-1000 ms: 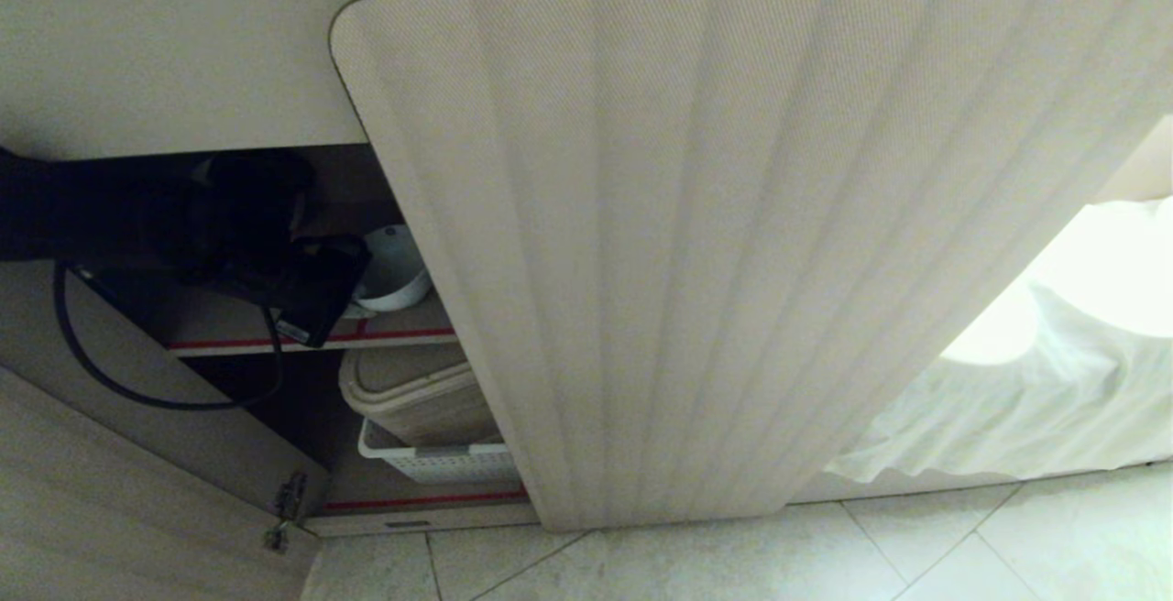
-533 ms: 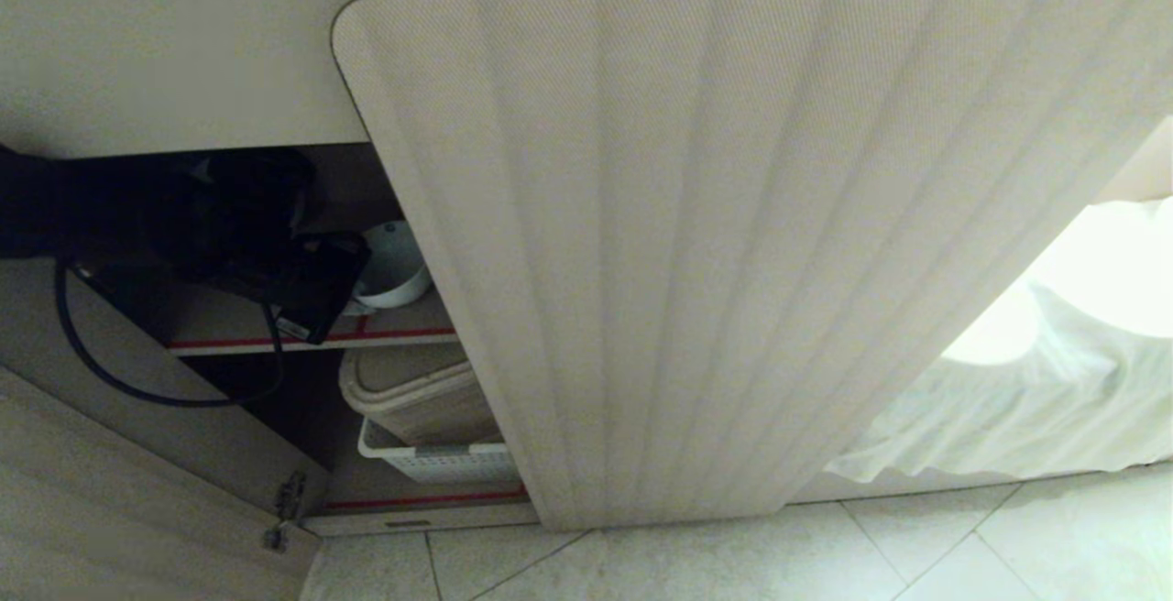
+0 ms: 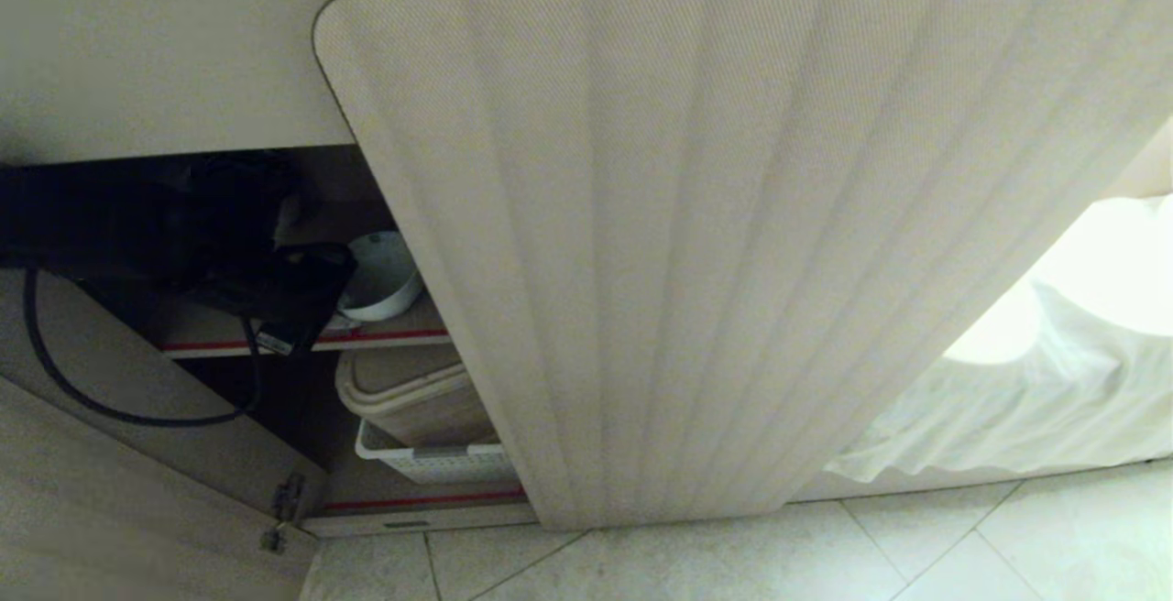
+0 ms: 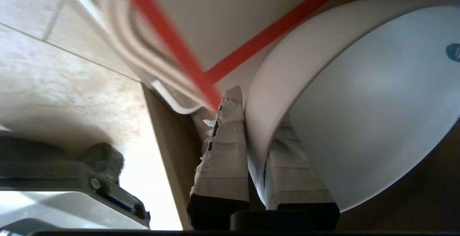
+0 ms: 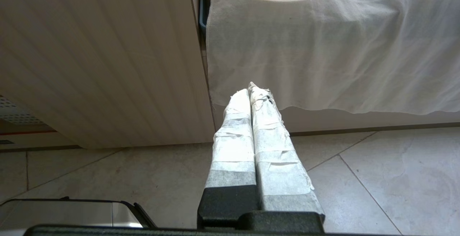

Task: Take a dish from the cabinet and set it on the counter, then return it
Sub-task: Put it back into the cabinet

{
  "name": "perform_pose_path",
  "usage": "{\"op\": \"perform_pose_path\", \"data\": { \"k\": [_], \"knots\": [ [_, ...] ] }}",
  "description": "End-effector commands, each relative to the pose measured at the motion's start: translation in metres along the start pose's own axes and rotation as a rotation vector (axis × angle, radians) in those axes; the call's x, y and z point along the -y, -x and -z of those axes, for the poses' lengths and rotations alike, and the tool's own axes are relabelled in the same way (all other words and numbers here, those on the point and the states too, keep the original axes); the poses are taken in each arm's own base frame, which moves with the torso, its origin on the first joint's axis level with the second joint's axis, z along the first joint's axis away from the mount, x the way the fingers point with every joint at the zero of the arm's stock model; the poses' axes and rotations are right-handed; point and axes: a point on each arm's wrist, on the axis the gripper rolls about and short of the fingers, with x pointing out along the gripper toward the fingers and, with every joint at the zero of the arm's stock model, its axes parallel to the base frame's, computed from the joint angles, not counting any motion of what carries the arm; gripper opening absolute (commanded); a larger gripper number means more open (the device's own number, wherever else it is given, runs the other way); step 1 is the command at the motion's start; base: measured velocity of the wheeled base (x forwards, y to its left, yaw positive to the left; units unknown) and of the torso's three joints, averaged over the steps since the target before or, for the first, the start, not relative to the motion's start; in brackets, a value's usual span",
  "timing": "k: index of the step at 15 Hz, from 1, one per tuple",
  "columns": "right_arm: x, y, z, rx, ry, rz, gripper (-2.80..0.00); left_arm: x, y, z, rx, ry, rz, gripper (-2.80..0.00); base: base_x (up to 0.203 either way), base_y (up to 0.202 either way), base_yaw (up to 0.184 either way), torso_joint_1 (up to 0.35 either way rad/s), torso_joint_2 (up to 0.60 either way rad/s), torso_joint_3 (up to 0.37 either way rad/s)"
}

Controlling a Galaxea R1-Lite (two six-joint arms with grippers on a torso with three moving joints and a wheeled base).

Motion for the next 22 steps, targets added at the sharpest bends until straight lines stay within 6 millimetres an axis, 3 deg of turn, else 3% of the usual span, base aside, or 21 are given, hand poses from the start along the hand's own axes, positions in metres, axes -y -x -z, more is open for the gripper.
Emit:
{"op": "perform_pose_path", "data": {
  "k": [1, 5, 22],
  "knots": [
    [0.000, 0.000, 0.000, 0.001, 0.000, 0.001, -2.80, -0.006, 0.011, 0.003, 0.011, 0.007, 0.001, -2.80, 0.000, 0.000, 0.000, 0.000, 0.00, 0.000],
    [0.000, 0.000, 0.000, 0.001, 0.000, 0.000, -2.80, -0.014, 0.011, 0.007, 0.060, -0.004, 0.093, -2.80, 0.000, 0.000, 0.000, 0.000, 0.00, 0.000],
    [0.000, 0.000, 0.000, 0.001, 0.000, 0.000, -2.80, -0.018, -0.005, 0.006, 0.045, 0.003, 0.068, -2.80, 0.000, 0.000, 0.000, 0.000, 0.00, 0.000]
  ]
}}
